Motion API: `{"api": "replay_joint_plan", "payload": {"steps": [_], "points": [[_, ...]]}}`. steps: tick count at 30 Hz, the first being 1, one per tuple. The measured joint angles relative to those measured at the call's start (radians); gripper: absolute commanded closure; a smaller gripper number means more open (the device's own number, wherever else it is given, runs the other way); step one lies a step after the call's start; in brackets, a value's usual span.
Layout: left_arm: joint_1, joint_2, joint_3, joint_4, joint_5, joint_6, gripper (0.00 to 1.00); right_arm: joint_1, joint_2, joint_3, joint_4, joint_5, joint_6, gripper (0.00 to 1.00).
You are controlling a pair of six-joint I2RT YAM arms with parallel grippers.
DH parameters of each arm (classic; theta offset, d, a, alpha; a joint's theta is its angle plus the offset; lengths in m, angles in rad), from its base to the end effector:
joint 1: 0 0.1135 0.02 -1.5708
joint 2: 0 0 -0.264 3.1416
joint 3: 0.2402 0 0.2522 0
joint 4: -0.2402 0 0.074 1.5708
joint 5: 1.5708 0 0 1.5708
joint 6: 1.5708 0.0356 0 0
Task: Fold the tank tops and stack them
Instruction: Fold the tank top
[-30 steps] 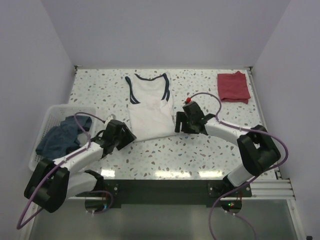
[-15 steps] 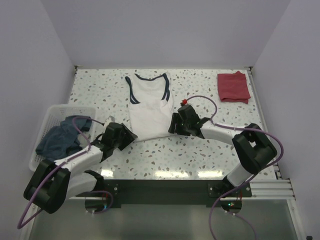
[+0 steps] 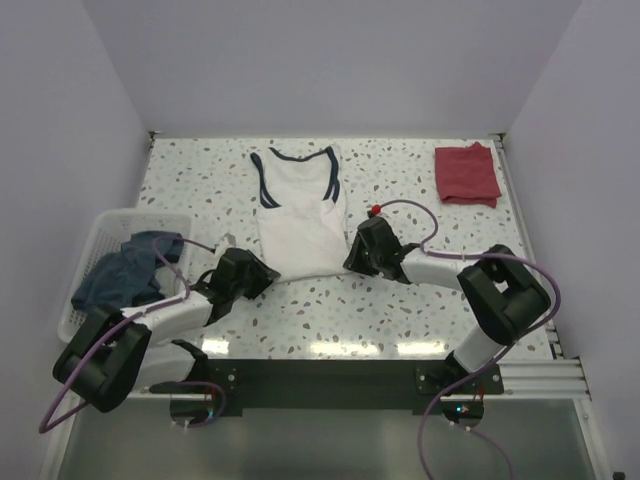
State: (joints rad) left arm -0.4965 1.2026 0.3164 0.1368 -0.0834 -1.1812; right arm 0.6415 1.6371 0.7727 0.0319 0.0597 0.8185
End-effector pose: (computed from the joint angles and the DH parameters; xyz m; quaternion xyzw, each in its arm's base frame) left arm 0.1830 -0.0958 0.1334 -0.3232 0.8573 -0.2712 0.2950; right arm 0.2543 0.1873 0.1485 0.0931 0.9276 0.2198 0.2873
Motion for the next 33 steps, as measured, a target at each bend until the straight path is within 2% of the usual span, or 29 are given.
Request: {"api": "replay_joint_plan", "payload": {"steps": [1, 2, 5, 7, 10, 15, 19, 24, 29, 31, 33], "points": [[-0.006, 0.010, 0.000, 0.013, -0.002, -0.006, 0.62, 0.000, 0.000, -0.005, 0.003, 0.001, 0.005, 0.79], [-0.012, 0.022, 0.001, 0.023, -0.005, -0.011, 0.72, 0.000, 0.000, -0.012, 0.011, 0.001, 0.010, 0.87], [-0.024, 0.052, 0.001, 0.039, -0.008, -0.012, 0.93, 0.000, -0.002, -0.026, 0.024, 0.001, 0.016, 0.98], [-0.032, 0.058, 0.002, 0.039, -0.008, -0.008, 1.00, 0.000, -0.010, -0.035, 0.027, 0.001, 0.016, 1.00], [-0.055, 0.040, 0.003, 0.017, -0.014, -0.003, 1.00, 0.008, -0.046, -0.063, 0.015, 0.003, 0.014, 1.00], [-0.152, -0.106, -0.021, -0.156, -0.033, -0.003, 1.00, 0.074, -0.217, -0.156, -0.072, 0.032, 0.012, 1.00], [-0.242, -0.287, -0.050, -0.325, -0.047, -0.019, 1.00, 0.190, -0.401, -0.227, -0.154, 0.075, 0.034, 1.00], [-0.410, -0.460, -0.037, -0.533, -0.084, -0.087, 1.00, 0.389, -0.645, -0.280, -0.301, 0.156, 0.116, 1.00], [-0.613, -0.475, 0.091, -0.723, -0.155, -0.181, 1.00, 0.600, -0.779, -0.267, -0.464, 0.246, 0.204, 1.00], [-0.678, -0.454, 0.182, -0.779, -0.193, -0.207, 1.00, 0.639, -0.780, -0.225, -0.533, 0.274, 0.221, 1.00], [-0.696, -0.425, 0.283, -0.825, -0.235, -0.215, 1.00, 0.649, -0.774, -0.161, -0.598, 0.320, 0.228, 1.00]]}}
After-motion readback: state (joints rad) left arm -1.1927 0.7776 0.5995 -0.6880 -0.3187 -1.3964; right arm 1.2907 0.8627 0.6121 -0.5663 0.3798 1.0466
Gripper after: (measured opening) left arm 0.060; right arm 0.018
